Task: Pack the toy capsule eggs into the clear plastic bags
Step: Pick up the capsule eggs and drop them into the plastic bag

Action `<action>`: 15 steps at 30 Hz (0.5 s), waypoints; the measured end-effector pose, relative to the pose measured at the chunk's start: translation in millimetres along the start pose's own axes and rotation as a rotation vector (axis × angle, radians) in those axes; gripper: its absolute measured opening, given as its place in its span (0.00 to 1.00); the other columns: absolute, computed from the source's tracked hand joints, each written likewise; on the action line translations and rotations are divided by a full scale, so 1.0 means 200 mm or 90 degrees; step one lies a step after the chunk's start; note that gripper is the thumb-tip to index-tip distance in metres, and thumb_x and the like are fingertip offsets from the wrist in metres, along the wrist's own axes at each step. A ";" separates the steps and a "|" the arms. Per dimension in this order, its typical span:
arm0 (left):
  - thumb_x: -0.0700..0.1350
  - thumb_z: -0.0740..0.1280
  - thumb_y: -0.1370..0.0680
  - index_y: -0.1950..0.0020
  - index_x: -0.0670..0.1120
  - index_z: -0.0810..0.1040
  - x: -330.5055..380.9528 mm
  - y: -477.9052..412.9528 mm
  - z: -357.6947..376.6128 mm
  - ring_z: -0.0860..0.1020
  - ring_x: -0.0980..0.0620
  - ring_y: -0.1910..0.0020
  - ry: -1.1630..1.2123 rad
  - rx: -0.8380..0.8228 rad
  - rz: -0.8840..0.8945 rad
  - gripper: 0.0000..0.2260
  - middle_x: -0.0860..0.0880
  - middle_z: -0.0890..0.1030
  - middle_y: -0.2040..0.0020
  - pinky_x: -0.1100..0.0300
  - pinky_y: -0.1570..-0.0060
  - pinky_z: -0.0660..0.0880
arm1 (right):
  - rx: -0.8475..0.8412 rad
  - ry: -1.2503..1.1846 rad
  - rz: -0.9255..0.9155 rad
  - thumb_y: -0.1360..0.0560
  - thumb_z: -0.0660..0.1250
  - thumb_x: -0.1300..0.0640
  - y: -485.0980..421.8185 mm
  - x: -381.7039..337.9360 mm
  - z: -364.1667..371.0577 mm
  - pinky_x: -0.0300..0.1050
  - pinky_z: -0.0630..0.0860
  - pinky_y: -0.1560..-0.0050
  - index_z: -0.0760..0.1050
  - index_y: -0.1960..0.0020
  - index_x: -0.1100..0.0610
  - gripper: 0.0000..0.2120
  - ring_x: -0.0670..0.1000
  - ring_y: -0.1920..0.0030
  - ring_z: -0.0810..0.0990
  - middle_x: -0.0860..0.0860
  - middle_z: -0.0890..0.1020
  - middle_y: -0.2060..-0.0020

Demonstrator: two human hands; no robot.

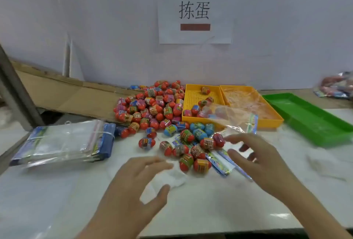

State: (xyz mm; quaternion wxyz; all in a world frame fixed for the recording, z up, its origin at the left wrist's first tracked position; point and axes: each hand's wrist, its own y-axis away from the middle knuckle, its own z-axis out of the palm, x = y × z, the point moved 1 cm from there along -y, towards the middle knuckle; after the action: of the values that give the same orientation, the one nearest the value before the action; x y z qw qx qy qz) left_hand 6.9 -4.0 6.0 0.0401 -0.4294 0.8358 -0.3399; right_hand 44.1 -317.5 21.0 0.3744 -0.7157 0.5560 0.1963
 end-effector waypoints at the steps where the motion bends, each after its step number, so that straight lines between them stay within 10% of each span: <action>1: 0.63 0.64 0.27 0.36 0.73 0.65 0.07 -0.14 0.08 0.65 0.64 0.32 0.058 -0.059 -0.045 0.20 0.68 0.66 0.35 0.72 0.33 0.60 | -0.016 0.074 -0.006 0.27 0.70 0.49 -0.07 0.03 0.03 0.38 0.72 0.49 0.73 0.44 0.31 0.16 0.42 0.46 0.73 0.36 0.74 0.48; 6: 0.62 0.61 0.22 0.26 0.66 0.59 0.02 -0.33 0.28 0.58 0.57 0.26 -0.076 -0.289 -0.031 0.25 0.59 0.61 0.25 0.58 0.28 0.53 | -0.088 0.283 0.003 0.24 0.66 0.45 -0.20 0.09 0.19 0.43 0.71 0.45 0.69 0.33 0.41 0.20 0.49 0.43 0.73 0.47 0.70 0.40; 15: 0.47 0.63 0.20 0.30 0.60 0.69 -0.25 -0.43 0.33 0.66 0.57 0.33 -0.092 -0.176 -0.144 0.19 0.60 0.70 0.32 0.61 0.33 0.61 | -0.007 0.331 -0.026 0.27 0.67 0.44 -0.28 0.13 0.22 0.43 0.65 0.49 0.76 0.41 0.42 0.15 0.48 0.47 0.66 0.46 0.68 0.49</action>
State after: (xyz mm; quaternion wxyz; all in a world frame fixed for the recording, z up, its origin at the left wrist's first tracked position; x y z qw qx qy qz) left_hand 122.1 -35.9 -4.3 0.0020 -0.5453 0.8158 -0.1929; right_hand 110.9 -295.7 -7.2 0.2187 -0.7554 0.6177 0.0008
